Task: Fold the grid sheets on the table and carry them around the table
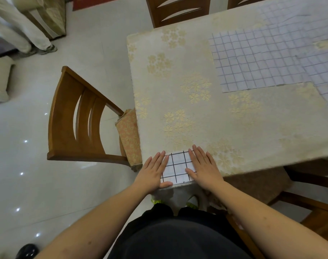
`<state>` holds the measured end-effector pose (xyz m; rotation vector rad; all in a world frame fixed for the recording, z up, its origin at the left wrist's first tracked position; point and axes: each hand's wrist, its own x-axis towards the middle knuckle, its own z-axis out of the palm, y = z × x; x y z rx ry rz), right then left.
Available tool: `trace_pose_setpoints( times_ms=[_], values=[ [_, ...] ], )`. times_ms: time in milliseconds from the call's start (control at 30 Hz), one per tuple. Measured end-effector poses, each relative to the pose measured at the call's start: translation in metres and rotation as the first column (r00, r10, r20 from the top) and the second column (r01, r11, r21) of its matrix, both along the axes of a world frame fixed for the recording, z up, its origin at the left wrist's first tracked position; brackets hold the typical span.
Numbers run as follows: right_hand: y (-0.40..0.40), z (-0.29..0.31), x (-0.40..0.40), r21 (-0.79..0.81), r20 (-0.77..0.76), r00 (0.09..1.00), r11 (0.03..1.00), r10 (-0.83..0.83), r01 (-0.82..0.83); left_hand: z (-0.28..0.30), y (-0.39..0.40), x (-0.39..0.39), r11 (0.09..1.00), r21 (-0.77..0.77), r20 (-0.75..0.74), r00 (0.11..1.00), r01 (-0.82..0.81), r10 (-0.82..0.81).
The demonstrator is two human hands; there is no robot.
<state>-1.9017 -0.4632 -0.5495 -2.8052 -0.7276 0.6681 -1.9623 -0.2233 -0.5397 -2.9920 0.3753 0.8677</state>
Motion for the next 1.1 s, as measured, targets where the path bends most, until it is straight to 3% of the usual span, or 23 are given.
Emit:
trace_pose_setpoints(
  times_ms=[100, 267, 433, 533, 867, 1100],
  values=[
    [-0.003, 0.018, 0.01, 0.005, -0.069, 0.997, 0.999, 0.045, -0.045, 0.017, -0.003, 0.005, 1.0, -0.008, -0.019, 0.999, -0.026, 0.026],
    [0.006, 0.055, 0.015, 0.08, -0.069, 0.998, 0.997, -0.008, 0.013, 0.049, -0.007, 0.004, 0.958, -0.176, 0.058, 0.969, -0.226, 0.239],
    [0.043, 0.083, 0.003, 0.114, -0.095, 0.995, 0.993, -0.013, 0.024, 0.08, 0.003, -0.015, 0.914, -0.179, 0.041, 0.925, -0.365, 0.377],
    [0.07, 0.095, -0.011, 0.086, -0.06, 0.997, 0.995, 0.057, -0.051, 0.089, 0.017, -0.034, 0.896, -0.147, 0.053, 0.902, -0.418, 0.429],
    [0.167, 0.137, -0.071, -0.038, 0.01, 0.967, 0.967, 0.253, -0.252, 0.126, 0.119, -0.124, 0.876, -0.122, 0.098, 0.873, -0.466, 0.478],
    [0.274, 0.148, -0.142, -0.065, -0.075, 0.951, 0.95, 0.3, -0.305, 0.132, 0.201, -0.21, 0.819, -0.126, 0.042, 0.822, -0.56, 0.568]
  ],
)
